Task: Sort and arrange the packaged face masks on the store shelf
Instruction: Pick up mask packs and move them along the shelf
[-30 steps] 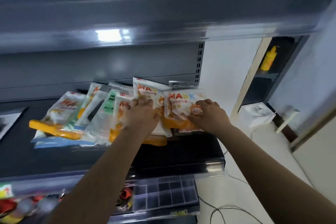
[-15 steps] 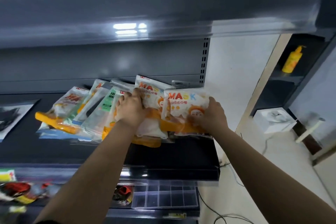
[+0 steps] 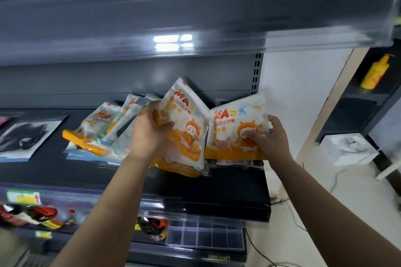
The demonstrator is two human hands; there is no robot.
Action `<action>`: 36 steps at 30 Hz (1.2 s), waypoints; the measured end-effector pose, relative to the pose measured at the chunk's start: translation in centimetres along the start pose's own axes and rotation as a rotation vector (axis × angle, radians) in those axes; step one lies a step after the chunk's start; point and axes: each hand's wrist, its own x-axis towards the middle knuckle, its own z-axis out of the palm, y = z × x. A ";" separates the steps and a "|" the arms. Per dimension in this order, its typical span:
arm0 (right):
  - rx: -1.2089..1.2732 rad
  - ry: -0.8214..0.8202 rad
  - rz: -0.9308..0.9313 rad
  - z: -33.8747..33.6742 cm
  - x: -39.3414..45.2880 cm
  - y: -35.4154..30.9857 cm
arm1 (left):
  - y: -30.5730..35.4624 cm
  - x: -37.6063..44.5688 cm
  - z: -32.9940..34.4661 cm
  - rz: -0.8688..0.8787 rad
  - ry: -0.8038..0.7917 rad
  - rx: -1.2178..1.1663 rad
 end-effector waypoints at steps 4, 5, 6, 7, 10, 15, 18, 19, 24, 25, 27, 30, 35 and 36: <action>0.102 -0.036 -0.019 -0.1 -0.3 -0.3 | -0.5 -0.8 -0.5 -0.023 0.045 -0.137; 0.131 -0.046 -0.023 -0.2 -0.4 -0.5 | -0.7 -0.9 -0.6 -0.022 0.060 -0.180; 0.167 -0.056 -0.028 -0.2 -0.5 -0.6 | -1.0 -1.1 -0.8 -0.017 0.082 -0.216; 0.202 -0.066 -0.033 -0.2 -0.7 -0.7 | -1.3 -1.3 -1.0 -0.014 0.109 -0.242; 0.288 -0.088 -0.042 0.0 -1.2 -1.4 | -2.3 -1.6 -1.7 -0.039 0.203 -0.322; 0.369 -0.129 -0.066 0.9 -2.6 -2.9 | -3.7 -2.4 -3.3 -0.170 0.329 -0.540; 0.393 -0.160 -0.091 2.4 -3.7 -4.2 | -4.8 -2.9 -4.8 -0.208 0.370 -0.656; 0.405 -0.169 -0.101 3.0 -4.1 -4.8 | -5.4 -3.0 -5.4 -0.219 0.382 -0.690; 0.455 -0.245 -0.129 7.4 -6.8 -7.2 | -7.7 -4.3 -9.7 -0.186 0.473 -0.777; 0.459 -0.262 -0.134 8.5 -7.4 -7.5 | -8.1 -4.6 -10.8 -0.175 0.492 -0.783; 0.468 -0.281 -0.142 10.8 -8.6 -8.0 | -9.1 -5.2 -13.0 -0.171 0.522 -0.803; 0.509 -0.310 -0.138 14.6 -10.4 -8.8 | -11.0 -6.4 -16.6 -0.171 0.582 -0.791; 0.565 -0.405 -0.161 20.9 -13.7 -10.0 | -14.8 -8.5 -22.3 -0.182 0.705 -0.697; 0.567 -0.426 -0.156 22.2 -14.5 -10.2 | -15.7 -8.9 -23.6 -0.193 0.725 -0.679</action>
